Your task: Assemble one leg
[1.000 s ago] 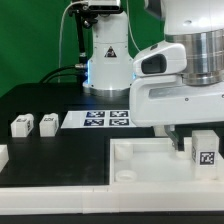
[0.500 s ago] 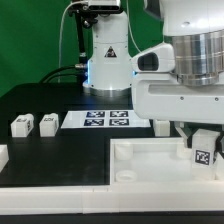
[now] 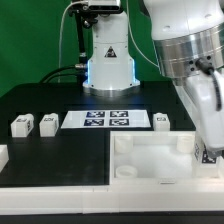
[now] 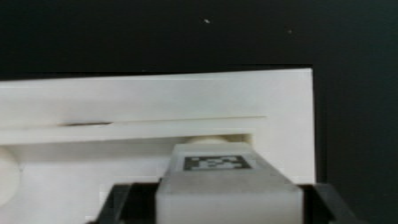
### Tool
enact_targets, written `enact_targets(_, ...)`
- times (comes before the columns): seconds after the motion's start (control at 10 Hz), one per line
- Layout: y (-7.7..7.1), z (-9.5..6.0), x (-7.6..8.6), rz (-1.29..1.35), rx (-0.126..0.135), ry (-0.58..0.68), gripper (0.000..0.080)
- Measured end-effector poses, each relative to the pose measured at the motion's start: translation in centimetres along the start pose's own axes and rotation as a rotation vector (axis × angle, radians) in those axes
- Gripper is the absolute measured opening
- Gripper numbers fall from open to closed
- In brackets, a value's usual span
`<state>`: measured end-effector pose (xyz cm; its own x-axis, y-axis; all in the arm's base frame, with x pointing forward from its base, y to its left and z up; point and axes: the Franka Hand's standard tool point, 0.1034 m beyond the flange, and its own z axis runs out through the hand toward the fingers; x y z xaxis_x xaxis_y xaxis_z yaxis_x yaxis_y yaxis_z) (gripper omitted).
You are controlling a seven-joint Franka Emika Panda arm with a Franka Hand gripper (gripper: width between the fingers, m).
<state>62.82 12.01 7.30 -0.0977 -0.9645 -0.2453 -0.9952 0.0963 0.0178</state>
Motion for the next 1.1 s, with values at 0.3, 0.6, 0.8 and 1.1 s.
enact_targets(0.3, 0.3, 0.2, -0.3, 0.012, -0.005, 0.006, 0.0295)
enact_targets(0.6, 0.3, 0.3, -0.3, 0.01, -0.005, 0.006, 0.0584)
enact_targets(0.8, 0.6, 0.3, -0.9, -0.006, -0.002, 0.005, 0.0645)
enact_targets(1.1, 0.4, -2.9, -3.4, -0.033, 0.025, -0.016, 0.0649)
